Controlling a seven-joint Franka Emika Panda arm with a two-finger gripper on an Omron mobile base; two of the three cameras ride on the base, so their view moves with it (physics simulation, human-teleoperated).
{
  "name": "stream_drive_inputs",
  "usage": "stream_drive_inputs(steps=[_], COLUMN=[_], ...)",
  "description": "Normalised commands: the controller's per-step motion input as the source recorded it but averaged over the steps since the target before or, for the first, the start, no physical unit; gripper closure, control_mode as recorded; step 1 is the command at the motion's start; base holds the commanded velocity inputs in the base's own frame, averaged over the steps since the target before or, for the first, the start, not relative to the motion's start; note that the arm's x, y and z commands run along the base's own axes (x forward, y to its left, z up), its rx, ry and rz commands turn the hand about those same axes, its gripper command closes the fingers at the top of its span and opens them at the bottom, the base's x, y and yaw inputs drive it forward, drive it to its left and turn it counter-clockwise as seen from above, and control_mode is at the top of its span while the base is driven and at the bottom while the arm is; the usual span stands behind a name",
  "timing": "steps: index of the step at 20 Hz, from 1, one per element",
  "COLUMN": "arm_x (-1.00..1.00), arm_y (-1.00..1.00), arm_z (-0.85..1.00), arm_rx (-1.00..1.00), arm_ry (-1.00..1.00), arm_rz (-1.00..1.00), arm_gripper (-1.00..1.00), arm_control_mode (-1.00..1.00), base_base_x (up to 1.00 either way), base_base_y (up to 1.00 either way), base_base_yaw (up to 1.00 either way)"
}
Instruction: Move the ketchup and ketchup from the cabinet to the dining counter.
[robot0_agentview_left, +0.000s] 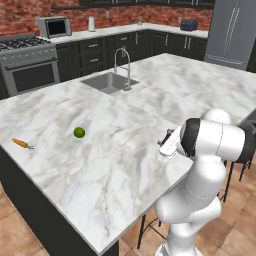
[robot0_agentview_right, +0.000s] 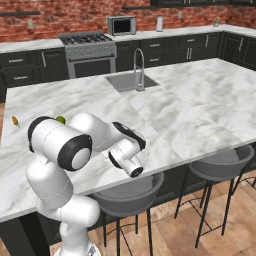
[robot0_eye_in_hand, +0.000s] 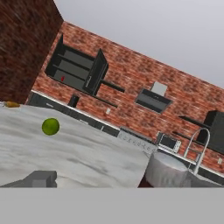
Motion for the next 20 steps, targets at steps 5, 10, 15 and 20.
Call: stream_drive_inputs(steps=[5, 10, 15, 20], arm_x=[0.0, 0.0, 0.01, 0.01], arm_y=[0.07, 0.11, 0.04, 0.0], arm_z=[0.02, 0.07, 0.14, 0.22], arm_rx=[0.0, 0.0, 0.0, 0.0], arm_ry=[0.0, 0.0, 0.0, 0.0], arm_rz=[0.0, 0.0, 0.0, 0.0], arm_gripper=[-1.0, -1.0, -1.0, -1.0], arm_control_mode=[-1.0, -1.0, -1.0, -1.0], base_base_x=[0.0, 0.0, 0.0, 0.0], base_base_y=[0.0, 0.0, 0.0, 0.0], base_base_yaw=[0.0, 0.0, 0.0, 0.0])
